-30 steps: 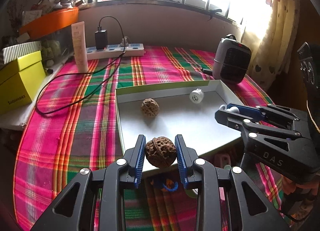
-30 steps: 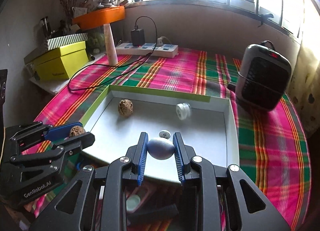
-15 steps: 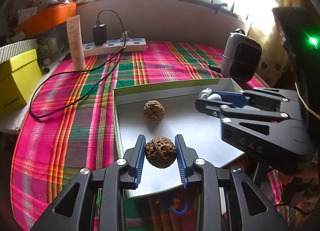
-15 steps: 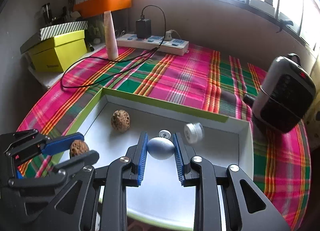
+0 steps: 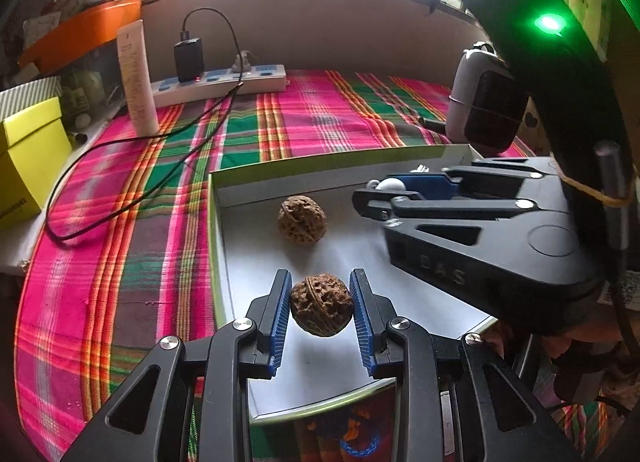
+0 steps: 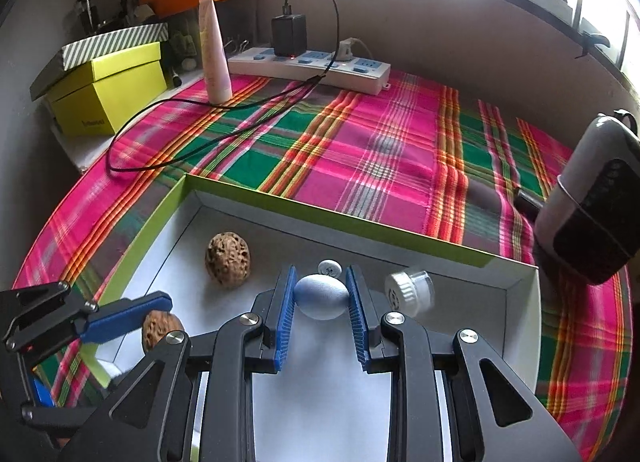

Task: Organize objects
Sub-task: 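Open the left tool to release the walnut while the right tool releases the knob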

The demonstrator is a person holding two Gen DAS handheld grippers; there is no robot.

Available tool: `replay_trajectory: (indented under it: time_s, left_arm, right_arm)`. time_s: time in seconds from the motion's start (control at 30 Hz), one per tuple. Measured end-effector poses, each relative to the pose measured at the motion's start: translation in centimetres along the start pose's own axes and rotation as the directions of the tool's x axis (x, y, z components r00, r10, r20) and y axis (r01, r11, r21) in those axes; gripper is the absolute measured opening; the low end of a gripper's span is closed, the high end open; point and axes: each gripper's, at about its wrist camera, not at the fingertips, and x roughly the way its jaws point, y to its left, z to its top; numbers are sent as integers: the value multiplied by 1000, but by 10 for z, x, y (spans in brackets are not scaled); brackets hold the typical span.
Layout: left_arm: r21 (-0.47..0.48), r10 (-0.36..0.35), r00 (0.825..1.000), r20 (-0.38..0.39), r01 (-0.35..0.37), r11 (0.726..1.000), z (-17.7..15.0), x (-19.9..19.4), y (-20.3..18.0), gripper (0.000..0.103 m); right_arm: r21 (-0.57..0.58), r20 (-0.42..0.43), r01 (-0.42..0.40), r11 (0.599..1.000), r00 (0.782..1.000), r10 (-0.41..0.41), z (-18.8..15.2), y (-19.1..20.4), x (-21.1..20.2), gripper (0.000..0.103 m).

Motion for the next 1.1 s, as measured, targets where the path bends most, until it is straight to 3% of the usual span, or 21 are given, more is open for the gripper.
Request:
replay_trajectory:
  time_s: [1.1]
  left_arm:
    - [14, 8, 1000, 0, -8, 1000, 3, 0, 0, 28]
  right_arm:
    - [-1, -32, 18, 1000, 999, -18, 1, 0, 10, 27]
